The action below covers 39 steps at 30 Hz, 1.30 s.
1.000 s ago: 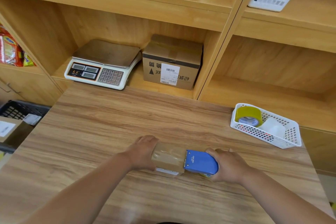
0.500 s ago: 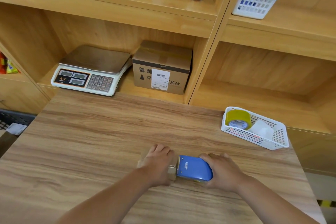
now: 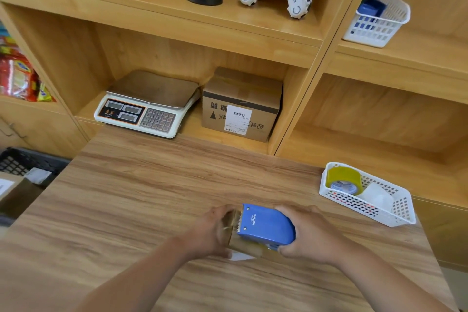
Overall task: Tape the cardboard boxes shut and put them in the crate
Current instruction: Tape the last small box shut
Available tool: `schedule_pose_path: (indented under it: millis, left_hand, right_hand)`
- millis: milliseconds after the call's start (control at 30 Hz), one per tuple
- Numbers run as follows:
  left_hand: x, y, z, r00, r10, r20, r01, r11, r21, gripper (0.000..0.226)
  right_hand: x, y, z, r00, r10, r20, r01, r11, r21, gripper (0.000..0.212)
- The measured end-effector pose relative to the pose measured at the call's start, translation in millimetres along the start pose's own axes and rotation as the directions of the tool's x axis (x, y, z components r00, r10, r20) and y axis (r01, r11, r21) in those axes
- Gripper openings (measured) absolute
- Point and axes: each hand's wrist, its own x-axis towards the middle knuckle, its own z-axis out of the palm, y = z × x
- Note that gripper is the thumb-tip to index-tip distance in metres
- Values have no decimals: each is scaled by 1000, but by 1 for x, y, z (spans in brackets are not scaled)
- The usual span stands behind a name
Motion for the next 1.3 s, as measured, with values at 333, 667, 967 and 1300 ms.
schedule_pose_path:
  millis: [333,667,967,1300]
  left_hand:
    - [-11,-12,-10,1000,-9,26,12,991,-135,94]
    - [-10,-25,-21,999,5,49,1,993,-119,88]
    - [-13,-43,-29,998,-29,62,38,990,-139,86]
    - [-10,-37,-27,996,-24,83,36,989,-141,83]
  right_hand:
    - [17,-42,-7,998,-10,63,16,995,-94,45]
    - [27,-49,-6,994,-45,98,58,988,-140,46]
    - [14,-26,-23,993,-46,105,69,972,-224,42]
    - [-10,16,-19,993,13,113,5,987,-158,49]
